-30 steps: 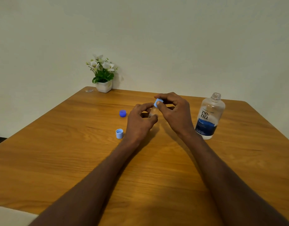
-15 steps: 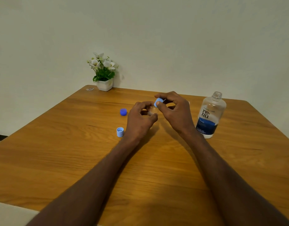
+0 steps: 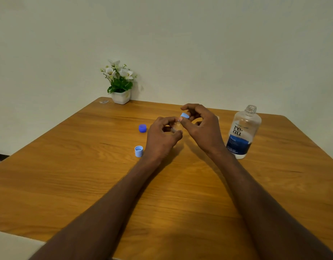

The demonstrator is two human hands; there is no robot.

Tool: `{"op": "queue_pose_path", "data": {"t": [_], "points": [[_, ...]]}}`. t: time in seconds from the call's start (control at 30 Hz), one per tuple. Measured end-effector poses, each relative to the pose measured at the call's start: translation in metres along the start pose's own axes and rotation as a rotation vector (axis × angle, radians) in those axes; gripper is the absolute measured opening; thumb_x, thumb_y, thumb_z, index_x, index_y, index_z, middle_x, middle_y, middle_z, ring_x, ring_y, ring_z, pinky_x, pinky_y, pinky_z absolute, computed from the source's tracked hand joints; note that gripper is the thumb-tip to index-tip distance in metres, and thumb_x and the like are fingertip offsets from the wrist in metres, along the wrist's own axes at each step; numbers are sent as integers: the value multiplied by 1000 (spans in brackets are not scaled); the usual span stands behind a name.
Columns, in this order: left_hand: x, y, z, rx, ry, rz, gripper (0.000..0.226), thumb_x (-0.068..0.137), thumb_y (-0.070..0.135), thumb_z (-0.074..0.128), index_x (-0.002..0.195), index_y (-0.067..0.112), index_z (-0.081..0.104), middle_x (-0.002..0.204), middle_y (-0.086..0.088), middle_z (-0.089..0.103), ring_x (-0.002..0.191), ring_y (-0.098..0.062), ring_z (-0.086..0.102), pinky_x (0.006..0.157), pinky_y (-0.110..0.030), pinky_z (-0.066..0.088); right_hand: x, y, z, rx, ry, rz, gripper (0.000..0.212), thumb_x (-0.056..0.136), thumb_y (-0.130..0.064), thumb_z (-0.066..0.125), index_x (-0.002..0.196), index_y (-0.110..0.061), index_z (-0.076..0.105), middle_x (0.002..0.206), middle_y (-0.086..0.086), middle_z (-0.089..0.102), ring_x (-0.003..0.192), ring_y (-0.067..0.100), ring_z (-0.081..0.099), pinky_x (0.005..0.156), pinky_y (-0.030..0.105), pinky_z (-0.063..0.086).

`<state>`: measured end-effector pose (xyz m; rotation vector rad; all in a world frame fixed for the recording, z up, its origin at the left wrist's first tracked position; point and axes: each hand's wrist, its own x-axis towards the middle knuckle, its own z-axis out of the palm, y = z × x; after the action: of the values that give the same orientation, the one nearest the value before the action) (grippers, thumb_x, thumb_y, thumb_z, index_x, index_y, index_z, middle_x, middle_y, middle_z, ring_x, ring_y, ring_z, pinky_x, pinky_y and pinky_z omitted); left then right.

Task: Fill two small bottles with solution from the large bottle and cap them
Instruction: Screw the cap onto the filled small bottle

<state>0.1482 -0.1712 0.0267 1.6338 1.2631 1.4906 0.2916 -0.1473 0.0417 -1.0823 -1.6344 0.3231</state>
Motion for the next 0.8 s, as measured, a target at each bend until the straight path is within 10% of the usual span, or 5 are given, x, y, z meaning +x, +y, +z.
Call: {"op": "queue_pose_path", "data": {"t": [0.8], "points": [[1,-2,1,7,5,-9,47,85,9,78,130,14,67,120,-1,65,106,-12,63,90,-23,54,1,2,1,29,-5,-23,49,92,-24,77,137,-23,58,101,-6,64,94,10,62,71,14,47]]}}
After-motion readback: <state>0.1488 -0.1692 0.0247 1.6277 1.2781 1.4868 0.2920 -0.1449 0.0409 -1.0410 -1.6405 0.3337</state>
